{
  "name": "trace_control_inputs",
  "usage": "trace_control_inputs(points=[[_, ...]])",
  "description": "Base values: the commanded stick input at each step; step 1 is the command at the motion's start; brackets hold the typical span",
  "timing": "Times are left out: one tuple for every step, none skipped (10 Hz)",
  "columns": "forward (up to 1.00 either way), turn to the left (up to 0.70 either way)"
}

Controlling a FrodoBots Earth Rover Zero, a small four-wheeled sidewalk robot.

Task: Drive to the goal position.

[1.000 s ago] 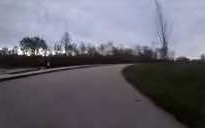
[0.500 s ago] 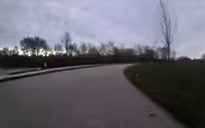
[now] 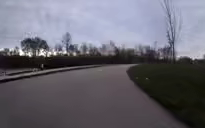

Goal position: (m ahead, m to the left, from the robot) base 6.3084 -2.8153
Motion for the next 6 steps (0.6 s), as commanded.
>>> trace_control_inputs(points=[[1.00,-0.32],[1.00,-0.09],[1.00,0.00],[1.00,0.00],[1.00,0.00],[1.00,0.00]])
